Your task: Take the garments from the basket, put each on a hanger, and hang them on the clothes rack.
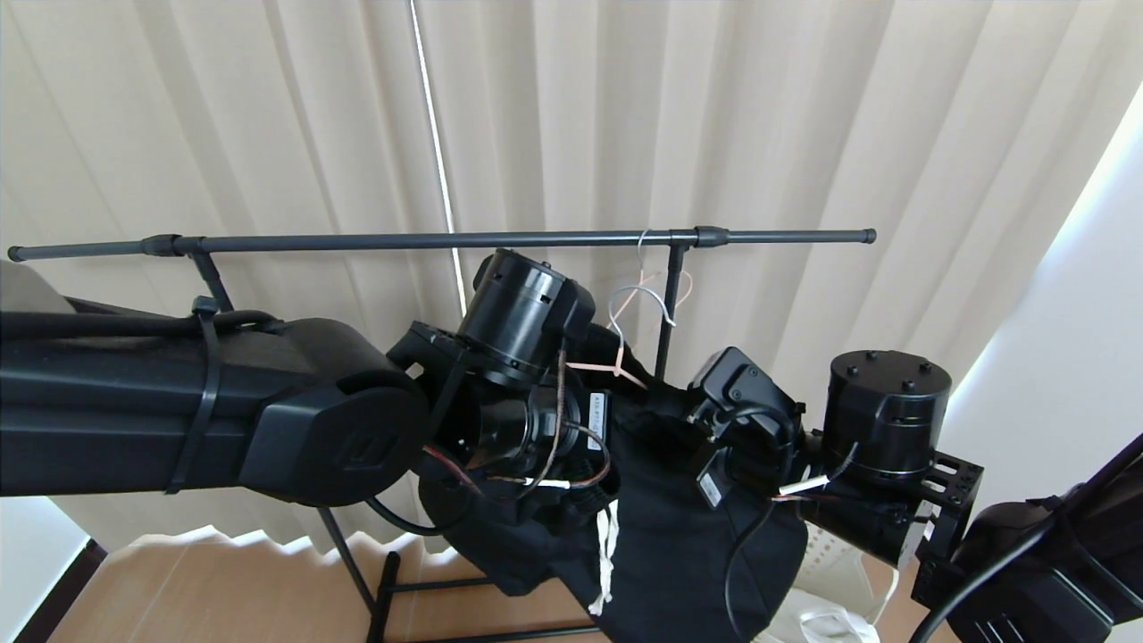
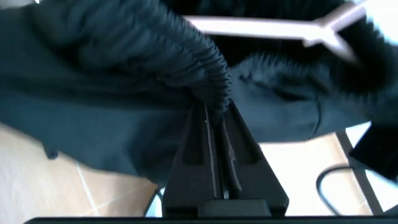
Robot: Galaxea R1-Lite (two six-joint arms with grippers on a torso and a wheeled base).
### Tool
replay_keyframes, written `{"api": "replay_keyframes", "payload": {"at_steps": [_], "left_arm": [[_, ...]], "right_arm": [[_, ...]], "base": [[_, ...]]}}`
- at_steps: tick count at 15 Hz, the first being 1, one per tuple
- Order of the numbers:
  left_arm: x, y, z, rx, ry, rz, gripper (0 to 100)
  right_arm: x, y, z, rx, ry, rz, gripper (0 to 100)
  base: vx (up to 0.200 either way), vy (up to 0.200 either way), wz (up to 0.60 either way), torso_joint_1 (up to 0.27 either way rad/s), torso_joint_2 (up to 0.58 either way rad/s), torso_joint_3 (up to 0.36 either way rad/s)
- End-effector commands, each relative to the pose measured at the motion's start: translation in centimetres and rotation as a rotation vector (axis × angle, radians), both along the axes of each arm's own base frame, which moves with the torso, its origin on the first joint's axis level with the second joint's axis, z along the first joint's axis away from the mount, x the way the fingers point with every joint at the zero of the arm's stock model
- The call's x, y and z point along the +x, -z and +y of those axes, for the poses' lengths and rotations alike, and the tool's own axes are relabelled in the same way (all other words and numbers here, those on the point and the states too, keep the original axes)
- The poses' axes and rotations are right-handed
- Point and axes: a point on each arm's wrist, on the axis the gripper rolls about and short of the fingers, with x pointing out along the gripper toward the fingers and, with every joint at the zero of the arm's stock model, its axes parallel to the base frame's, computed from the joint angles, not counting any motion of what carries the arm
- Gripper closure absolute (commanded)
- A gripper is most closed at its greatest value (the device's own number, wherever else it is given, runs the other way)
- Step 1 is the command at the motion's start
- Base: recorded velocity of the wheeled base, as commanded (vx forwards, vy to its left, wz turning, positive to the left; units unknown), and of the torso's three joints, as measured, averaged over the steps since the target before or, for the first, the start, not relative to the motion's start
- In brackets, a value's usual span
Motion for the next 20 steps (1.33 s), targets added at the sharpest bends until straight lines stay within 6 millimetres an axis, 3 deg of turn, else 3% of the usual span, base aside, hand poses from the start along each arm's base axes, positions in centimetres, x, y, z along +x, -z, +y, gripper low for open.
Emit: {"api": "replay_keyframes", "payload": {"at_steps": [1, 2, 3, 6, 10, 16, 20], "left_arm": [[0.1, 0.2, -0.1, 0.002, 0.0, 0.002, 100], [0.1, 0.2, -0.1, 0.004, -0.001, 0.002, 100], [0.0, 0.3, -0.1, 0.011, -0.008, 0.001, 0], [-0.4, 0.8, 0.4, 0.039, -0.015, 0.008, 0], [-3.2, -1.2, 3.1, 0.043, 0.023, -0.058, 0], [-6.5, -2.6, 6.6, 0.062, 0.082, -0.172, 0], [-6.8, -4.8, 9.6, 0.113, 0.08, -0.282, 0]], "right_arm": [[-0.2, 0.1, 0.1, -0.002, -0.008, 0.002, 100], [-0.2, 0.0, 0.1, 0.006, -0.009, -0.006, 100], [-0.2, -0.1, 0.1, 0.007, -0.009, -0.009, 100], [-0.2, 0.0, 0.2, 0.005, -0.009, -0.004, 100], [0.0, 0.2, 0.3, 0.003, -0.009, -0.002, 100], [0.0, 0.3, 0.2, 0.01, -0.038, 0.009, 100], [-0.1, 0.1, 0.1, 0.03, -0.056, 0.015, 100]], "base": [[0.0, 0.0, 0.0, 0.0, 0.0, 0.0], [0.0, 0.0, 0.0, 0.0, 0.0, 0.0], [0.0, 0.0, 0.0, 0.0, 0.0, 0.0], [0.0, 0.0, 0.0, 0.0, 0.0, 0.0], [0.0, 0.0, 0.0, 0.0, 0.0, 0.0], [0.0, 0.0, 0.0, 0.0, 0.0, 0.0], [0.0, 0.0, 0.0, 0.0, 0.0, 0.0]]}}
